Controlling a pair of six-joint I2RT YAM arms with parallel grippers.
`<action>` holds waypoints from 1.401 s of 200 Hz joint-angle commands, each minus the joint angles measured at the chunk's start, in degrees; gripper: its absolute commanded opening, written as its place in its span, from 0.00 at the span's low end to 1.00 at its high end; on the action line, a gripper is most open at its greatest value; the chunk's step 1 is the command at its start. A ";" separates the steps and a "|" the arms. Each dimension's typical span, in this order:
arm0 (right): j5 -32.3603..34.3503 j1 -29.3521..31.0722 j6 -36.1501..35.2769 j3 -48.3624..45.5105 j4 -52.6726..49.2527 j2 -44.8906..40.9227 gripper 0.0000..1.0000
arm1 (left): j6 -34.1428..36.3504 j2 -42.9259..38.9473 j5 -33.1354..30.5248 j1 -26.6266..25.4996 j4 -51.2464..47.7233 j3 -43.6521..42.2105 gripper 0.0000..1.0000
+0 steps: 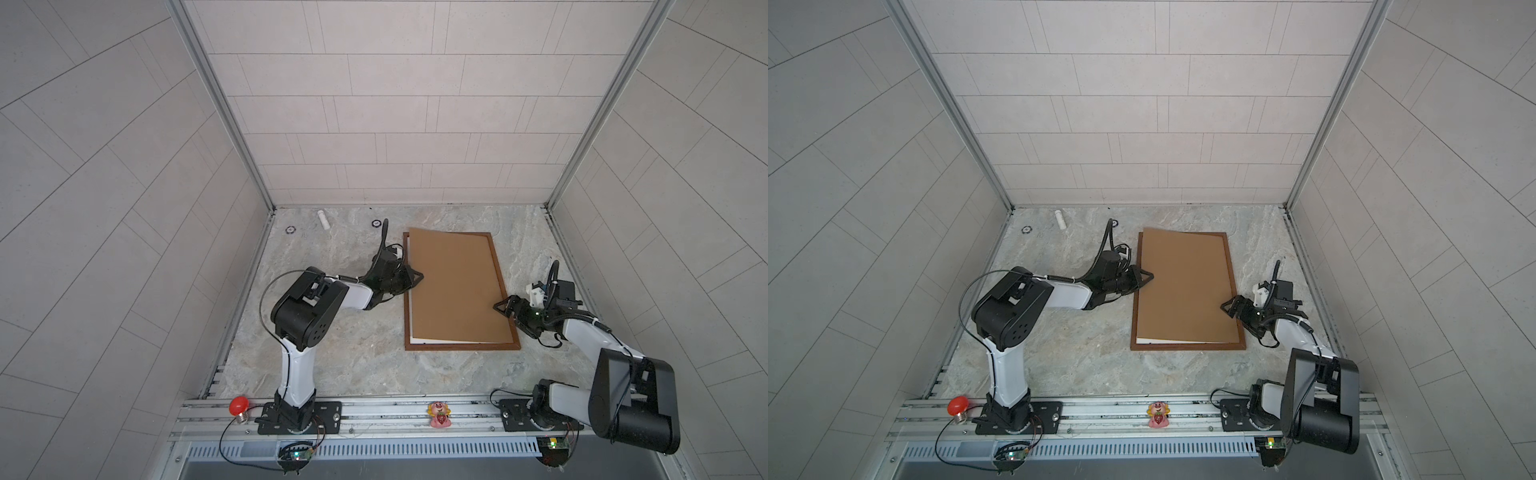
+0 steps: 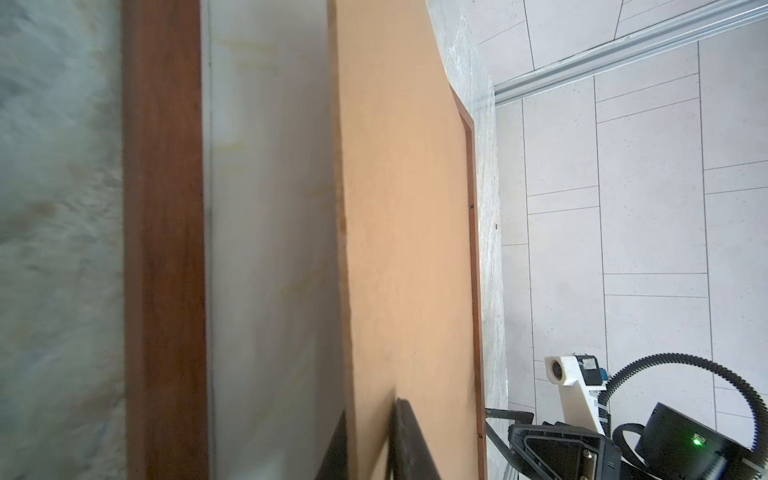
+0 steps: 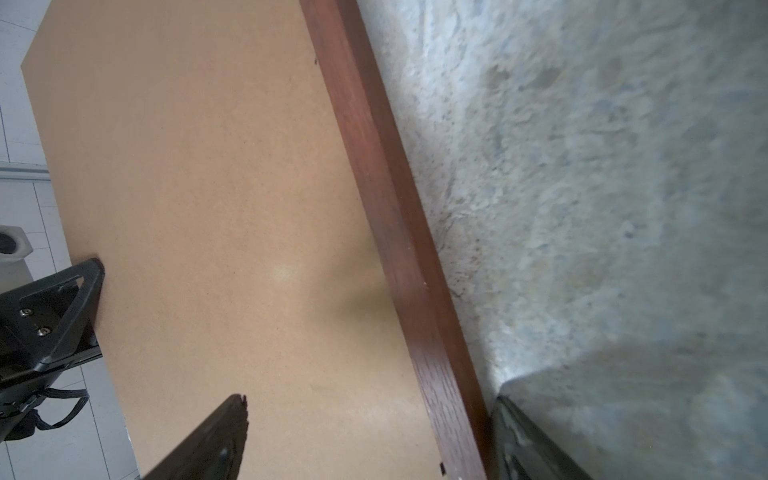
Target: Put the photo into the frame
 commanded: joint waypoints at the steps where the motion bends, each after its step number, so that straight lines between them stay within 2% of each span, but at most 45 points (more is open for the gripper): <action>1: -0.76 0.48 -0.60 -1.29 -1.31 -0.66 0.87 | 6.62 1.18 -11.89 0.79 -8.84 -0.16 0.16; 35: -1.37 0.48 -0.61 -1.56 -1.00 -0.65 0.87 | 6.52 0.48 -12.22 0.79 -9.87 -0.60 0.31; 83: -3.01 0.56 0.37 -3.06 0.65 -2.58 0.87 | 10.06 -1.18 -11.54 0.81 -18.27 2.91 0.46; 98: -3.31 0.56 0.27 -3.48 1.15 -2.59 0.87 | 10.64 -1.28 -10.75 0.68 -21.23 4.52 0.46; 122: -4.25 0.61 0.69 -3.74 2.04 -2.25 0.87 | 10.23 -1.80 -13.43 0.15 -24.85 5.52 0.46; 146: -5.04 0.78 1.25 -4.62 3.10 -2.49 0.87 | 8.56 -1.57 -15.15 -0.22 -25.35 6.16 0.46; 190: -5.21 1.66 1.60 -5.69 3.22 -3.81 0.87 | 4.28 -0.41 -14.50 -0.75 -25.10 7.48 0.44; 280: -5.20 3.64 2.72 -6.04 3.57 -4.47 0.87 | 2.93 -0.54 -13.23 -3.60 -24.37 9.33 0.44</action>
